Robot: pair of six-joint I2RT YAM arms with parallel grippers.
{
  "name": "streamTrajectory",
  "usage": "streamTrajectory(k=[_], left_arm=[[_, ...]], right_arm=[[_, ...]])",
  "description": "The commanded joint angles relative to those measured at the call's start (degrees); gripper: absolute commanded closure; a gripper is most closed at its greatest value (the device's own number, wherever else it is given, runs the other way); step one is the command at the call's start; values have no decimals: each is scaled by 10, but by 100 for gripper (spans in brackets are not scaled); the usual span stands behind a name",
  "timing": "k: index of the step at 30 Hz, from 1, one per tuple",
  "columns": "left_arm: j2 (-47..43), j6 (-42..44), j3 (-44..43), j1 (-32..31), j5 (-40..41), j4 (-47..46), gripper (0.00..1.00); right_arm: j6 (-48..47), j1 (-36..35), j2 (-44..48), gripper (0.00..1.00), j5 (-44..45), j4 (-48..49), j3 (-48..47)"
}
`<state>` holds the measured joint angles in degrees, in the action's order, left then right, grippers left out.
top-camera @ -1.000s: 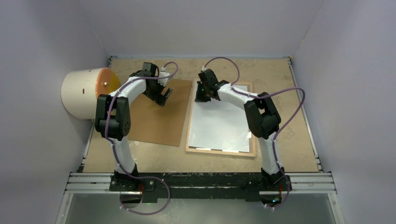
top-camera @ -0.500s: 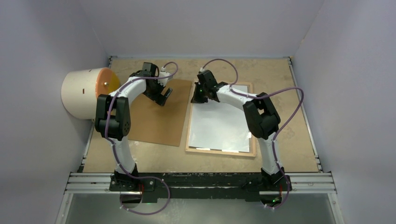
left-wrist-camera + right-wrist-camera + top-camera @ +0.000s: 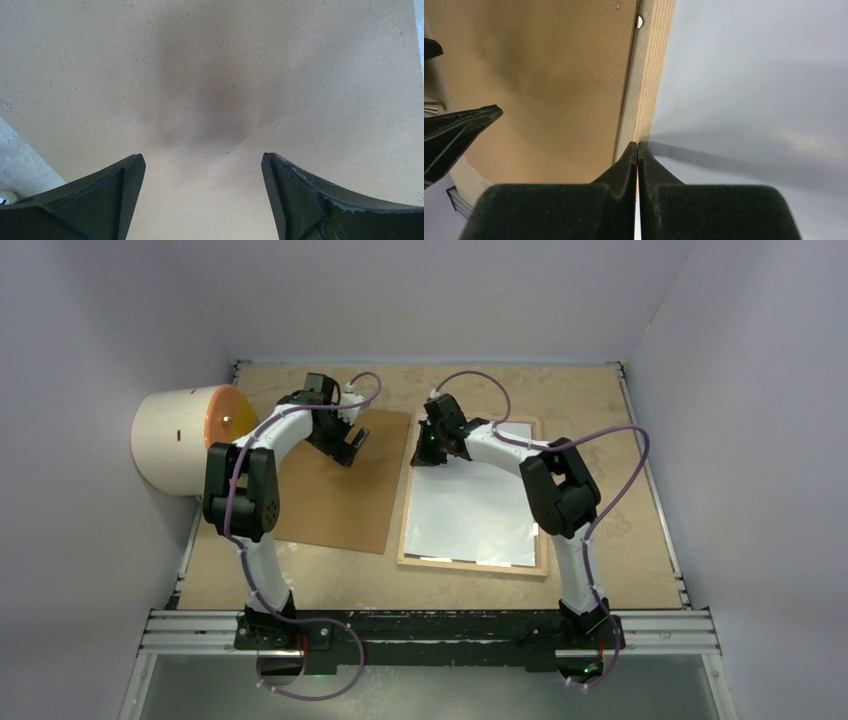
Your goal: Put the photo into the frame
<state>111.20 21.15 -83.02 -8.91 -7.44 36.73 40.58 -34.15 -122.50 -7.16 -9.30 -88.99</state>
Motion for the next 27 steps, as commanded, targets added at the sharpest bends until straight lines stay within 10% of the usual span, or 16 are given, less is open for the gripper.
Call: streamTrajectory(k=[1,27], left_arm=[[-28,5,-6,3,-8,-11,8],[-23,4,-12,2,-8,-9,8]], right_arm=[[-15,10,26,100,5,-32,8],[-20,-7,53,95,-5,-32,-18]])
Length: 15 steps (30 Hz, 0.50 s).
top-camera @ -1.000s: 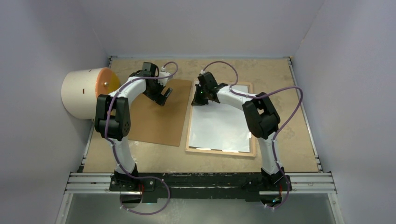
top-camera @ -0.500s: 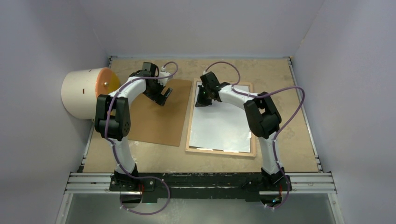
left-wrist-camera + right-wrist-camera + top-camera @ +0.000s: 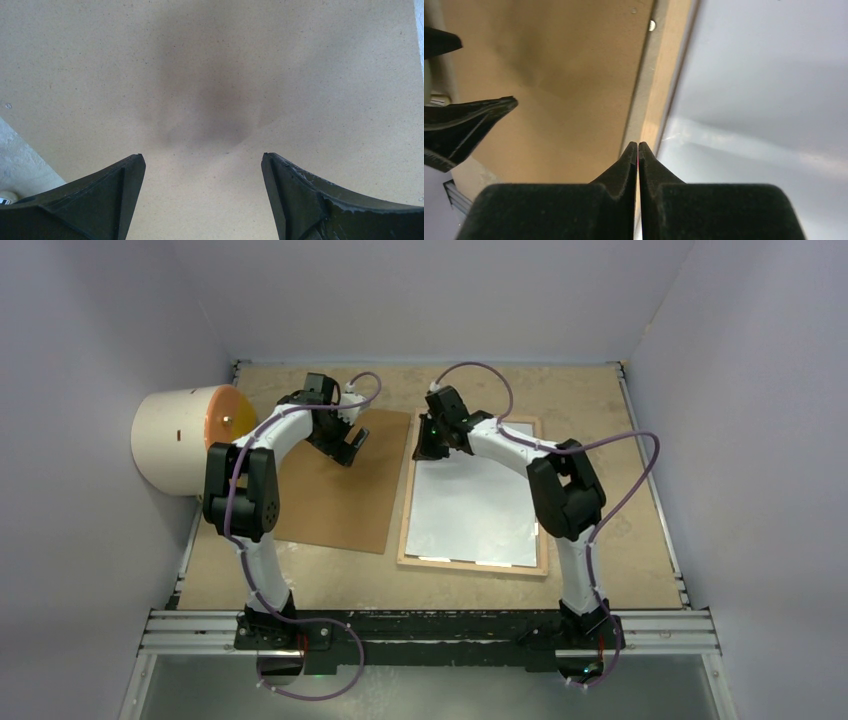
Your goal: Put the photo into the frame
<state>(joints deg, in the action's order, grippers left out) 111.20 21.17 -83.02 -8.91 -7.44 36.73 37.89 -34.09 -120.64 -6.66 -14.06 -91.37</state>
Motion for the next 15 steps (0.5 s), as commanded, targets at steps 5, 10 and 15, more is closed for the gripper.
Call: streamTrajectory(k=[5,10,15], left_arm=[[-14,7,-12,4,2,-11,8],[-2,20,-18,20,49,-24,7],[9,42,-48,52,126,-40,6]], right_arm=[[19,-34,19,71,-6,24,-12],[56,-74,-14,42,23,25,-50],[100,-90,-29,34,52,29,-44]])
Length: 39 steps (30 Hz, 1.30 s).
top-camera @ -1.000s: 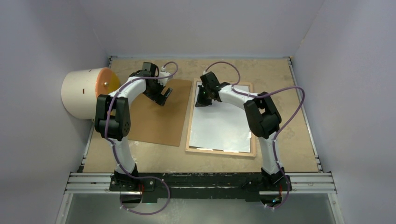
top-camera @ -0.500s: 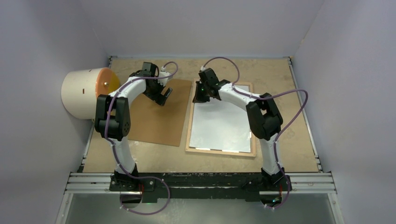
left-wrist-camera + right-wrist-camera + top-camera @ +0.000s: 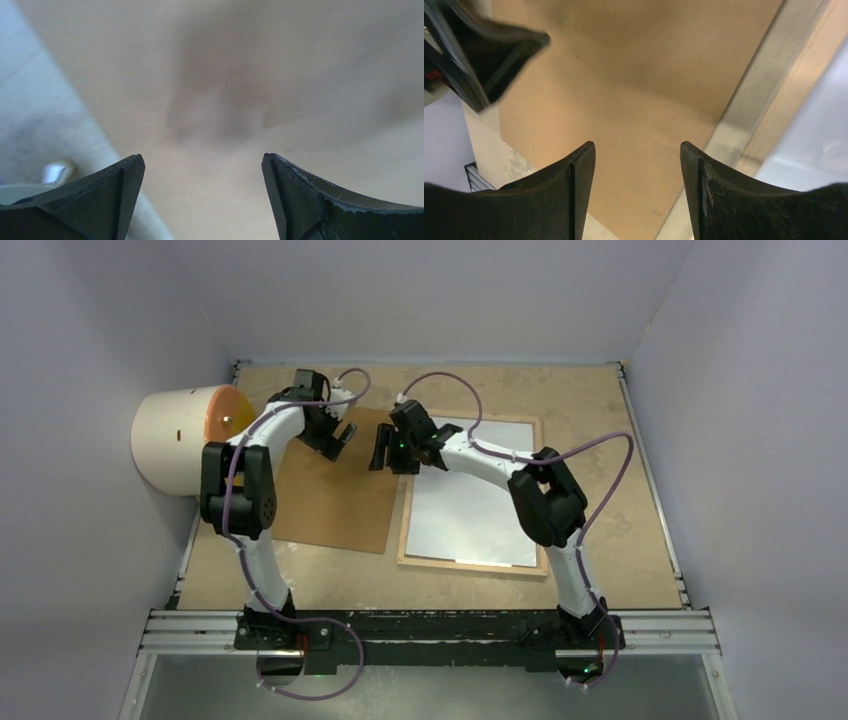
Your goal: Put the photo into the frame
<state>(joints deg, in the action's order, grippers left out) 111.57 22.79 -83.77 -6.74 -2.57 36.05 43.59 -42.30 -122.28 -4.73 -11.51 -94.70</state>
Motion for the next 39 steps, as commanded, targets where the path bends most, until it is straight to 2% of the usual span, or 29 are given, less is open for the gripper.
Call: streamTrajectory(k=[1,5,9,13,18,20,24,30,33,39], left_arm=[[8,33,-46,34,98,-40,6],[16,70,-60,47,189,-85,5],[36,125,-61,49,314,-165,5],[60,150,-78,48,360,-200,5],[95,228,-78,49,447,-299,5],[107,243,-79,49,460,-309,5],[130,248,-86,49,469,-320,5],[175,223,-110,49,449,-284,5],[200,177,-140,49,394,-211,5],[234,93,-208,50,228,-31,5]], right_arm=[[47,-8,-15,34,35,2,-8],[52,-8,-23,33,30,-28,0],[59,-3,-19,32,46,-33,25],[63,8,-8,32,53,-32,53],[64,23,10,32,64,-23,91],[69,26,12,31,63,-20,96],[76,28,8,30,53,-16,90],[101,28,7,29,59,2,98],[115,27,8,29,87,26,106],[152,27,19,28,90,25,129]])
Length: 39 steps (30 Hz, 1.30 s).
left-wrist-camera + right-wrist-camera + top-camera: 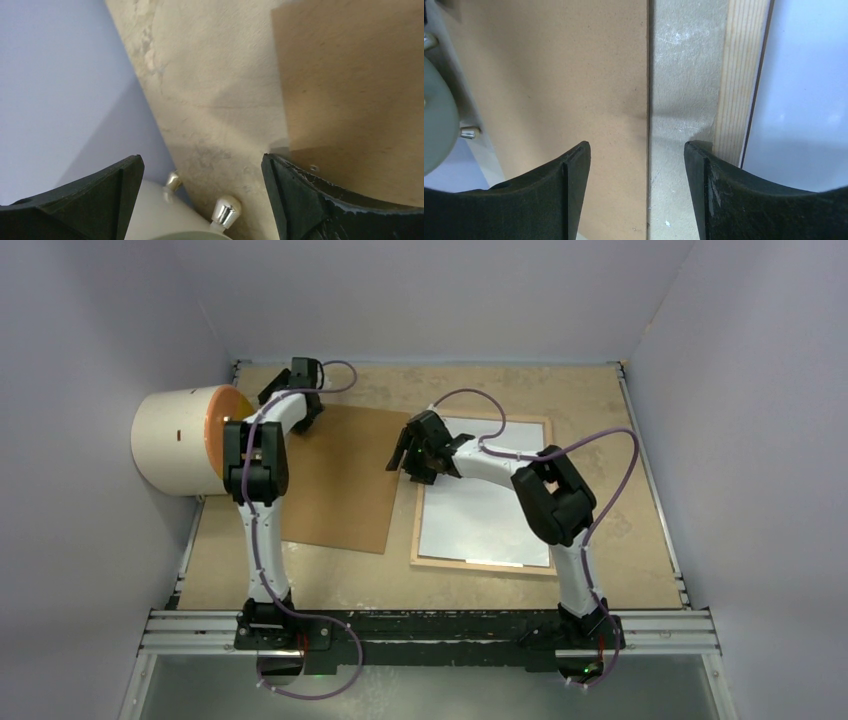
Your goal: Put the photo into the frame
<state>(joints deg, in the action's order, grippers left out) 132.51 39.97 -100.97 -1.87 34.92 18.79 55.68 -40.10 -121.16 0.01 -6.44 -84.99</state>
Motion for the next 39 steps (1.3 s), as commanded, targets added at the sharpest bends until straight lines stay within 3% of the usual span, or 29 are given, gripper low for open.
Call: streamTrajectory(k=[1,7,17,22,29,39], left_arm=[[27,-91,-43,1,-178,169,5],[11,-117,-21,-1,-321,251,6],[-45,-96,74,0,-296,213,7],[-48,-91,96,0,-332,218,11],[-56,-77,118,-1,-396,245,17],[-72,-79,139,-5,-469,267,20]], right_arm=[[34,5,11,27,46,-24,37],[55,17,24,25,38,-9,78],[95,18,-5,25,7,21,77],[127,18,3,26,-85,114,71],[191,20,69,27,-170,334,115],[291,20,126,30,-202,631,228]])
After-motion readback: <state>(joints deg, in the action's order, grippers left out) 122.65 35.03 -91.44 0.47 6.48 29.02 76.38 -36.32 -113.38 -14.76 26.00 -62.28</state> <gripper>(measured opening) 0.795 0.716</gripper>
